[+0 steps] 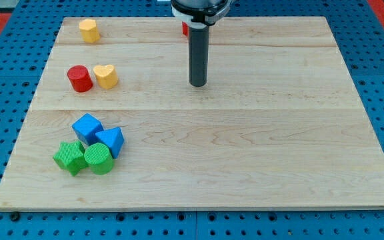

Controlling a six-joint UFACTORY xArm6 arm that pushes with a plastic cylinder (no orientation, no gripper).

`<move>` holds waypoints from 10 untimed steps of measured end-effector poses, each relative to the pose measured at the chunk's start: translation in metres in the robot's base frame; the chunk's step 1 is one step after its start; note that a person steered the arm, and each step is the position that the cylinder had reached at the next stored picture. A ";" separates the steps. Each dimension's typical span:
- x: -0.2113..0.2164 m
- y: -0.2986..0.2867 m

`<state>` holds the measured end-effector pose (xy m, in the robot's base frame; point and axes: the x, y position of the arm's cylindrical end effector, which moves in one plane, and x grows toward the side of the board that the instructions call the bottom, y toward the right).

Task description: Push the yellow heart towards the red star

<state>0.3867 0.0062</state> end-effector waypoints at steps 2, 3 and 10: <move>0.006 0.004; 0.007 0.004; -0.007 -0.182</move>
<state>0.3801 -0.1760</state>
